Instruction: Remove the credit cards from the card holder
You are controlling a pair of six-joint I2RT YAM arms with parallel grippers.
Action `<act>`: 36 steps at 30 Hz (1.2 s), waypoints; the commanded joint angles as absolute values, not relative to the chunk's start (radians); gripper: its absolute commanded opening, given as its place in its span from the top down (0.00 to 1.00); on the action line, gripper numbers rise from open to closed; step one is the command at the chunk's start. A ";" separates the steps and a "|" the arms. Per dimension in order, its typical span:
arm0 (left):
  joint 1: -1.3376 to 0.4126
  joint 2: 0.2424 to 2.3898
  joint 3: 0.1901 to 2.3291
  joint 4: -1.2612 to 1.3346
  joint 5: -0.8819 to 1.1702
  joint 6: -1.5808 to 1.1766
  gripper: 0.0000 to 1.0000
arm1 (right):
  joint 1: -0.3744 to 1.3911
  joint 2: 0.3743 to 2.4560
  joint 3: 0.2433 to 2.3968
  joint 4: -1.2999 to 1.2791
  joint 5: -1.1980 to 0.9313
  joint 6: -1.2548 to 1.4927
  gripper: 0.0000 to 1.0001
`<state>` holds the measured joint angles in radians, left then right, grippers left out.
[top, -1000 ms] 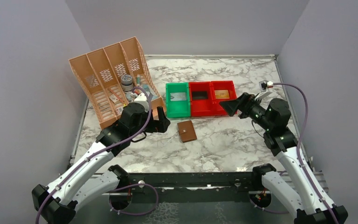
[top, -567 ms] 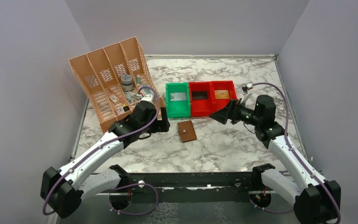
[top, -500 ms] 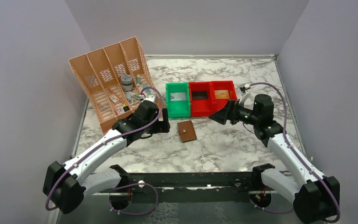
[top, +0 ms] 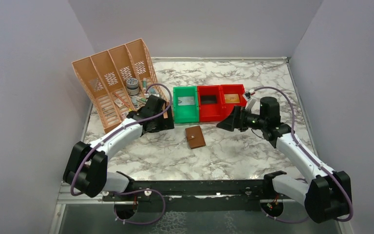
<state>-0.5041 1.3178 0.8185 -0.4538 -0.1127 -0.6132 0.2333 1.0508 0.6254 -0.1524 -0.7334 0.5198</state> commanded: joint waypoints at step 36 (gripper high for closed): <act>-0.323 1.778 1.180 -0.233 -0.042 -0.489 0.08 | 0.294 1.500 1.019 -0.349 -0.138 0.315 0.18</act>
